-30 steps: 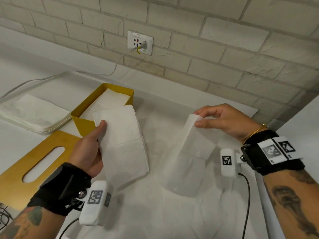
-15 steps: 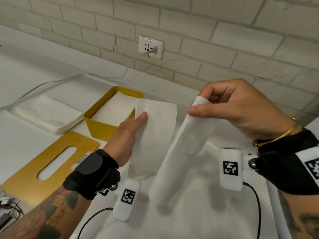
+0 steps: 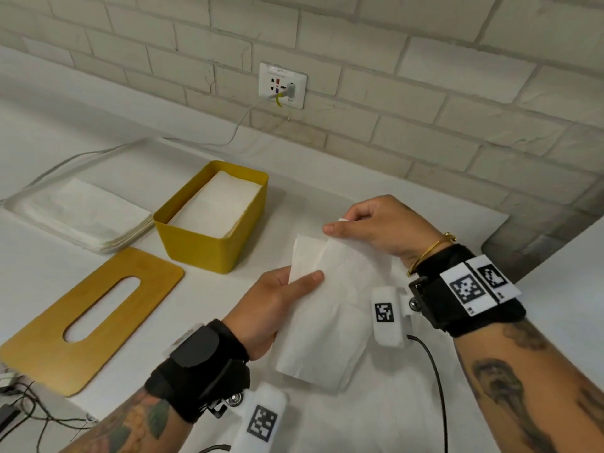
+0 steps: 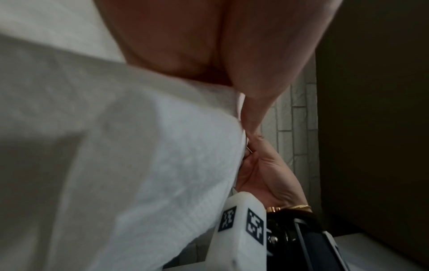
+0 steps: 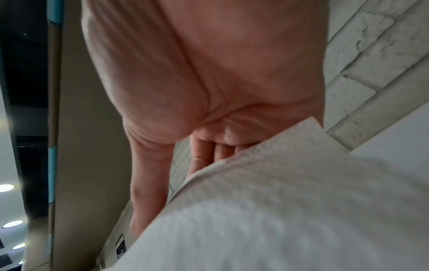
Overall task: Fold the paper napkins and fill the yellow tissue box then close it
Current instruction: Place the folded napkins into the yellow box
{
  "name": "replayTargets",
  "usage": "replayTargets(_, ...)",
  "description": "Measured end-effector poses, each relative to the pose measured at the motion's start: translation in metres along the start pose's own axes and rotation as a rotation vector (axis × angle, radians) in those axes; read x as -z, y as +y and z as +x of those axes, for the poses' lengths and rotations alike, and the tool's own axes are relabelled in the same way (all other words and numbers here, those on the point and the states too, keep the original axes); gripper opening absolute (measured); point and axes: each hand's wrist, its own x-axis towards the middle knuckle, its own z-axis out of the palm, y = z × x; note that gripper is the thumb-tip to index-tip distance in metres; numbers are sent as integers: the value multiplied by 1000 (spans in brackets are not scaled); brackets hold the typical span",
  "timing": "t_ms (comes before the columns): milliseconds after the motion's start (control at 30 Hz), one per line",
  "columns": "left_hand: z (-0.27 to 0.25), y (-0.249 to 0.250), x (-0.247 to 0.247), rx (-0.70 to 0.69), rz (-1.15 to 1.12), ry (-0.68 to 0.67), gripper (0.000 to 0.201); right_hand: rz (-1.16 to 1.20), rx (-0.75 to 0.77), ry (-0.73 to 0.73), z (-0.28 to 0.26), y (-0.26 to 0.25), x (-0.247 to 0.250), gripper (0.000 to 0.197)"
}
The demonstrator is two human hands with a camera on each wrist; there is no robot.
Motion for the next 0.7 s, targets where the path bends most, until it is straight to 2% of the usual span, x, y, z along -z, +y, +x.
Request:
replayTargets(100, 2, -3, 2, -2, 8, 6, 43, 67, -45, -61, -6, 5, 6, 45)
replayTargets(133, 3, -3, 3, -3, 3, 14, 42, 131, -78, -87, -9, 10, 9, 52)
replayTargets(233, 4, -4, 6, -5, -46, 41, 41, 477, -192, -115, -24, 27, 10, 73)
replayTargets(333, 6, -6, 8, -5, -88, 53, 41, 803, -218, -66, -41, 43, -8, 68)
replayTargets(433, 6, -9, 5, -11, -104, 61, 37, 947, -225, 42, -51, 54, -30, 55)
replayTargets(533, 8, -10, 0, -28, -127, 65, 34, 1023, -162, 210, -55, 52, -38, 36)
replayTargets(600, 8, -7, -1, -28, -170, 83, 34, 1045, -58, 263, -63, 42, -32, 35)
replayTargets(700, 7, 1, 2, -29, -228, 104, 39, 1068, 110, 155, -82, 24, -12, 35)
